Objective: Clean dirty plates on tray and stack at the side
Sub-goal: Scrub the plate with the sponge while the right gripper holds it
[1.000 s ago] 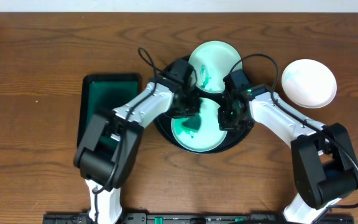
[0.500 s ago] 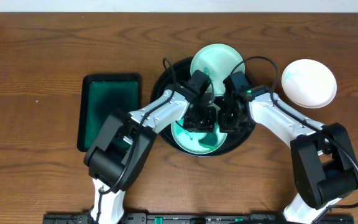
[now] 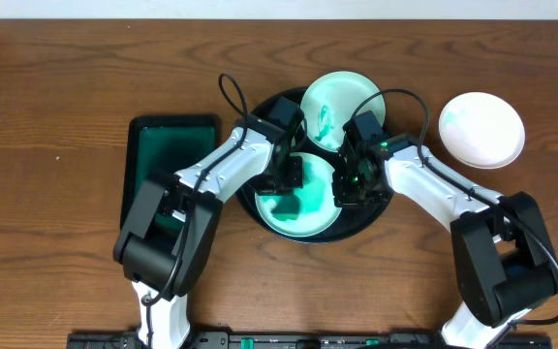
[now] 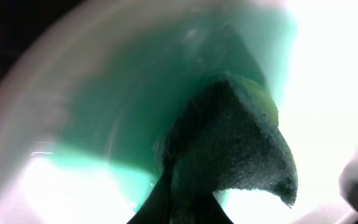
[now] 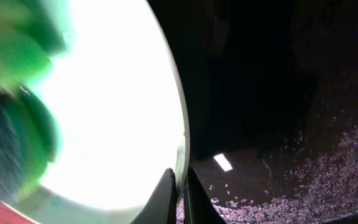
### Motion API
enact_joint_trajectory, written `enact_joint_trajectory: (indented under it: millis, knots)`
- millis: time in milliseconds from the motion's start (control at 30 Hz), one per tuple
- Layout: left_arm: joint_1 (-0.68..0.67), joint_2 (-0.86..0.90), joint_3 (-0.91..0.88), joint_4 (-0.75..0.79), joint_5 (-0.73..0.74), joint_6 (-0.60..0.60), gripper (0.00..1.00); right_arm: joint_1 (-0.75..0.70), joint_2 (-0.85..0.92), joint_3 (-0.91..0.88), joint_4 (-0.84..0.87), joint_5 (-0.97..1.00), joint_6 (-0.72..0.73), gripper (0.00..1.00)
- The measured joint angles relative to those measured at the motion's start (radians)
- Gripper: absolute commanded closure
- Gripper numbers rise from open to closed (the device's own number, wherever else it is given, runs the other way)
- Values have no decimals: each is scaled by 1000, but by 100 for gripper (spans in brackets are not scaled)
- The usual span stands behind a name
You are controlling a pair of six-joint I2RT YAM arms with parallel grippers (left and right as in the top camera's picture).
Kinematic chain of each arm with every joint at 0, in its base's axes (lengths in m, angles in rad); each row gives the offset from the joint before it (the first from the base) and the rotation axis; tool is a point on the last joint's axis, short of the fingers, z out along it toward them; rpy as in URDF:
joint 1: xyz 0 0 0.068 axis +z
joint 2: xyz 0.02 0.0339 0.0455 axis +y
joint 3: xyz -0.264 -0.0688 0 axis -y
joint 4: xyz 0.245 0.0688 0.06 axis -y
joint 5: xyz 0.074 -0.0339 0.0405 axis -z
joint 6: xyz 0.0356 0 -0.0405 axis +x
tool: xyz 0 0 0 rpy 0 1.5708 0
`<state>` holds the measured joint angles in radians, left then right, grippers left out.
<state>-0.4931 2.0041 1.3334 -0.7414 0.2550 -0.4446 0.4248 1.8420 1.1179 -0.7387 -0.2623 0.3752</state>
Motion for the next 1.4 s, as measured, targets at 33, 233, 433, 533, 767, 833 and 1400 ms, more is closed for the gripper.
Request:
enact_joint_trajectory:
  millis: [33,233,433,533,767,833,1400]
  knots:
    - [0,-4,2,-7,-58,-2,93,0,0,0,0,0,0,99]
    - [-5,-9,6,-23,-268,-13,93,3,0,5,8,-26,0,99]
    - [-5,-8,4,-15,-280,24,93,4,-7,14,3,-38,0,99]
    - [6,-9,0,-2,-222,78,93,2,-10,12,-11,-6,-1,99]
    - [-5,-9,-14,98,-22,153,93,-1,-8,8,-13,34,-1,99]
    - [-18,-5,-14,122,10,159,93,-8,-8,5,-24,66,-1,99]
    - [-41,5,-14,150,96,166,93,-34,-10,-8,-22,174,-12,55]
